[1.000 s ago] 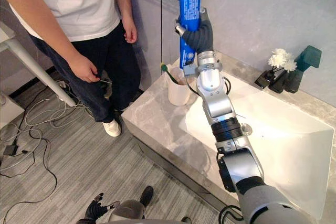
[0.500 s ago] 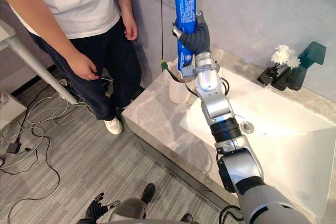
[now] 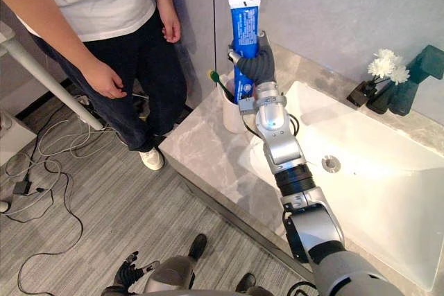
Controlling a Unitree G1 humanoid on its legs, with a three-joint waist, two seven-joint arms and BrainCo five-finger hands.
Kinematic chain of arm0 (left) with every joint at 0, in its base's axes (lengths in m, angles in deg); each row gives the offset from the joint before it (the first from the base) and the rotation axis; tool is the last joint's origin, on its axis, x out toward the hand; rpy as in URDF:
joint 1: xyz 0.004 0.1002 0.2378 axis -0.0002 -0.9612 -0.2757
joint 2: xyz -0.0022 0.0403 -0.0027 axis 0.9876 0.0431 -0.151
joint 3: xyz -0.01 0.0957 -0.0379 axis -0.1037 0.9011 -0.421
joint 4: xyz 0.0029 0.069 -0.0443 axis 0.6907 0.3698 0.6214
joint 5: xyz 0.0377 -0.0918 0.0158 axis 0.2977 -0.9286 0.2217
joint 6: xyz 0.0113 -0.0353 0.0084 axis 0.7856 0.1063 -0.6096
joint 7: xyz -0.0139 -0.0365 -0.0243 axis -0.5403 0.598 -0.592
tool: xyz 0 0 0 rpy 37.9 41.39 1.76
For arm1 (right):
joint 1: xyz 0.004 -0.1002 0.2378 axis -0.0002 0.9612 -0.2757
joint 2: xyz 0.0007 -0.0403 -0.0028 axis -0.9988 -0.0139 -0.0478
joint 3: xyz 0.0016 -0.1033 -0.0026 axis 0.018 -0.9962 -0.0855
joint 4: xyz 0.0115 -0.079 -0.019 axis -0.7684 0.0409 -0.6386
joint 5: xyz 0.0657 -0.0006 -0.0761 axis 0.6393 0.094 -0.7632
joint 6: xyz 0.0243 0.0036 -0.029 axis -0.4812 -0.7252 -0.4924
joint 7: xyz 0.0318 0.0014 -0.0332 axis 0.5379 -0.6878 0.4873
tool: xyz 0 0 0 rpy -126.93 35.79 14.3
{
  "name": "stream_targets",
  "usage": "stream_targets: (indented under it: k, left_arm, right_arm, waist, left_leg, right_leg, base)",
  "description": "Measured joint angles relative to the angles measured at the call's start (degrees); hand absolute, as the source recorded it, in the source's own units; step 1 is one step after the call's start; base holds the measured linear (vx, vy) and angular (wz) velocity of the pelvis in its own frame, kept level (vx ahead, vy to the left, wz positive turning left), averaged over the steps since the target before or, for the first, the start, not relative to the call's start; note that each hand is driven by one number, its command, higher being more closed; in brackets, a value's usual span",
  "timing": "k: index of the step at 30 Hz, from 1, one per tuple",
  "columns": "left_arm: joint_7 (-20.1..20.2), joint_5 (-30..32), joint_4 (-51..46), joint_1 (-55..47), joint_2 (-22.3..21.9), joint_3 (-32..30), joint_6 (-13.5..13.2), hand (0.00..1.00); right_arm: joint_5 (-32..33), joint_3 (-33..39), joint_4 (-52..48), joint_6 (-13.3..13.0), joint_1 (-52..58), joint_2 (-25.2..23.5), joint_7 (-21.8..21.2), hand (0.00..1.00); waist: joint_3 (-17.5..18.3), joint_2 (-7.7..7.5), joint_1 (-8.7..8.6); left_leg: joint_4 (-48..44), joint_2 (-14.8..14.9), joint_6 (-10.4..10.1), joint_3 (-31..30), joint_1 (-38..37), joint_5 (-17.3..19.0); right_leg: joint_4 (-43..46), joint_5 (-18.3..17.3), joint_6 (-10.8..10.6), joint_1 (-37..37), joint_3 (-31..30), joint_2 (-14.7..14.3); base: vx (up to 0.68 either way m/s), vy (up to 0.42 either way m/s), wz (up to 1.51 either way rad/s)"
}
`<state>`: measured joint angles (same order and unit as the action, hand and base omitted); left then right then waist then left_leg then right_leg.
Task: Organize washtable
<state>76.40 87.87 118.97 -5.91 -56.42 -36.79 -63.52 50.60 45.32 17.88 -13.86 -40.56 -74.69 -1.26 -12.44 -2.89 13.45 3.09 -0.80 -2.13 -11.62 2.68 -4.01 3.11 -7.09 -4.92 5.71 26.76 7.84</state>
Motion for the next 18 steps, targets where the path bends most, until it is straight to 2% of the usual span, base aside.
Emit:
stream_targets:
  k: [18]
  left_arm:
    - [0.0, 0.0, 0.0, 0.0, 0.0, -0.1, 0.1, 0.0]
  right_arm:
    - [-0.4, 0.5, -0.6, -1.8, 3.0, -0.6, -0.1, 0.0]
  waist:
    - [-0.7, -0.07, -0.12]
  left_leg:
    - [0.0, -0.1, 0.0, 0.3, -0.6, 0.0]
  right_leg:
    - [0.9, -0.5, -0.2, 0.1, -0.4, 0.3]
  base:
    - [0.0, 0.001, 0.0]
